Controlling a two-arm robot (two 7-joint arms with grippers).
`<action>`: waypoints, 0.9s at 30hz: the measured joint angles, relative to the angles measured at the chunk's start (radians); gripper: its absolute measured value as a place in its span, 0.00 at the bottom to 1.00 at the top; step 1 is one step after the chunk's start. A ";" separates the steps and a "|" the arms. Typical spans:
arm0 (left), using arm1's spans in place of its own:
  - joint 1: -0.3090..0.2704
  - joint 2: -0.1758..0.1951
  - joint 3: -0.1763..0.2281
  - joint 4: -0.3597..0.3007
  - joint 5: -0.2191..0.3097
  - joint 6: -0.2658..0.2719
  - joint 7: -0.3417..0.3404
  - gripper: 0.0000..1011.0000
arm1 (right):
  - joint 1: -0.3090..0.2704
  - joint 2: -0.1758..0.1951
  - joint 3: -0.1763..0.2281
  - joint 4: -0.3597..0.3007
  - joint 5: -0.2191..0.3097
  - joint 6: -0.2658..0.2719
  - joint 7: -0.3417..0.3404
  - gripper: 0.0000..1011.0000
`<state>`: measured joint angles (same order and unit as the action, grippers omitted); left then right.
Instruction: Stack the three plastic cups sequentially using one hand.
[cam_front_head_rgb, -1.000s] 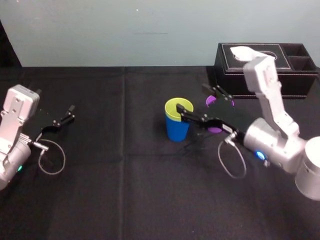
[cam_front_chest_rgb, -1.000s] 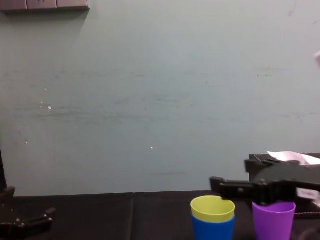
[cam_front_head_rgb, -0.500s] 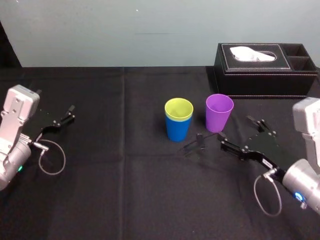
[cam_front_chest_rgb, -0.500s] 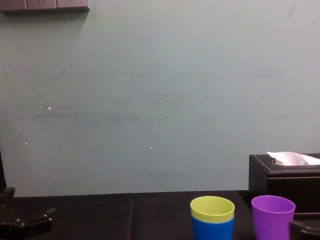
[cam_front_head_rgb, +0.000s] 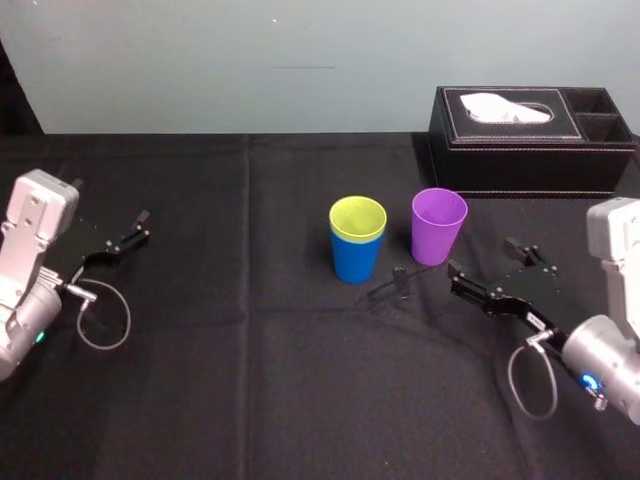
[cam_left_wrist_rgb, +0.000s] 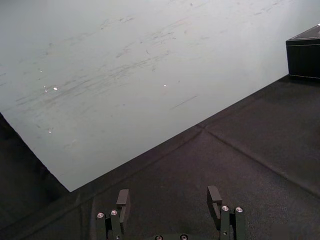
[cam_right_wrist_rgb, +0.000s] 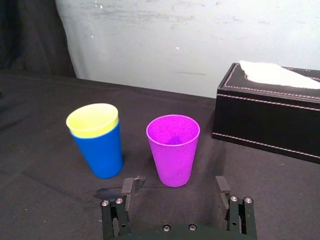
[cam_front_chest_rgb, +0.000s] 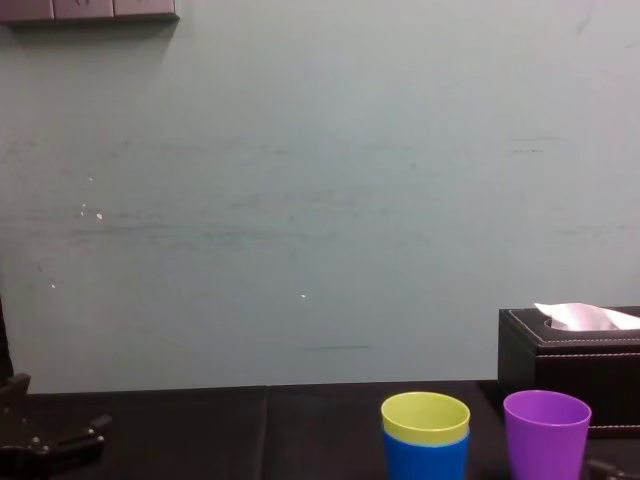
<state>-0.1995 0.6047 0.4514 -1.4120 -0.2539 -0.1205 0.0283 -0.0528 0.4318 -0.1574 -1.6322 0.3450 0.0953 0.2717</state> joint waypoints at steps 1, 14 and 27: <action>0.000 0.000 0.000 0.000 0.000 0.000 0.000 1.00 | 0.008 -0.003 -0.003 0.010 -0.002 0.000 0.003 0.99; 0.000 0.000 0.000 0.000 0.000 0.000 0.000 1.00 | 0.116 -0.035 -0.048 0.147 -0.033 -0.021 0.045 0.99; 0.000 0.000 0.000 0.000 0.000 0.000 0.000 1.00 | 0.210 -0.063 -0.079 0.254 -0.059 -0.037 0.065 0.99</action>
<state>-0.1995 0.6047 0.4514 -1.4120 -0.2539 -0.1205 0.0283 0.1573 0.3683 -0.2365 -1.3782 0.2861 0.0587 0.3372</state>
